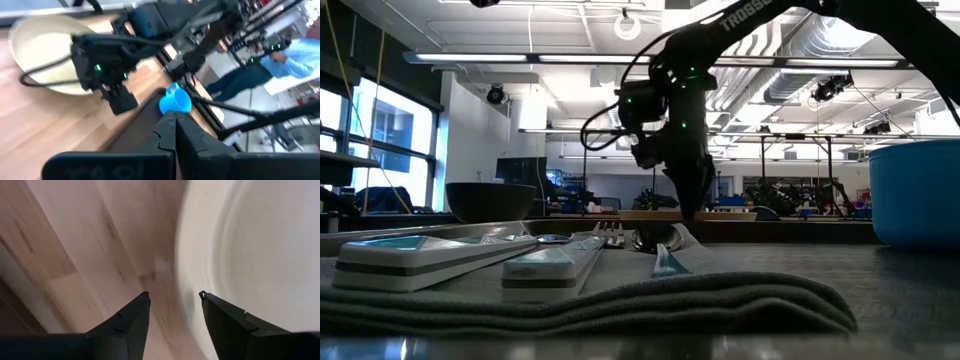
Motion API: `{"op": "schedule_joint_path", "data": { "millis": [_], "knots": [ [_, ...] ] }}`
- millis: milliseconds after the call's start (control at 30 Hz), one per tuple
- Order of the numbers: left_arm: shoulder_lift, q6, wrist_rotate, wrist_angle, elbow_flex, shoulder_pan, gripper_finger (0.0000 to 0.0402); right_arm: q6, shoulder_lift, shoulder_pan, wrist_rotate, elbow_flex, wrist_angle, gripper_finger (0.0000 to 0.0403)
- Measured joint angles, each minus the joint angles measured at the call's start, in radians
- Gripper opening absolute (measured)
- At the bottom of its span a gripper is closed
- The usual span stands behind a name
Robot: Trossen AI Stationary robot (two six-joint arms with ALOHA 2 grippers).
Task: Set up tray
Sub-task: Put the white plate on the brown tray to the right side of the blue spoon
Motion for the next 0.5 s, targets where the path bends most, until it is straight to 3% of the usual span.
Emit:
{"op": "schedule_joint_path", "data": {
  "millis": [233, 500],
  "knots": [
    [0.025, -0.012, 0.04, -0.004, -0.001, 0.0, 0.0048, -0.028, 0.0, -0.005, 0.022, 0.004, 0.019, 0.0152],
    [0.043, -0.046, 0.064, 0.0, 0.0, 0.0, 0.0035, -0.051, -0.001, -0.006, 0.024, -0.035, 0.1, 0.0128]
  ]
}}
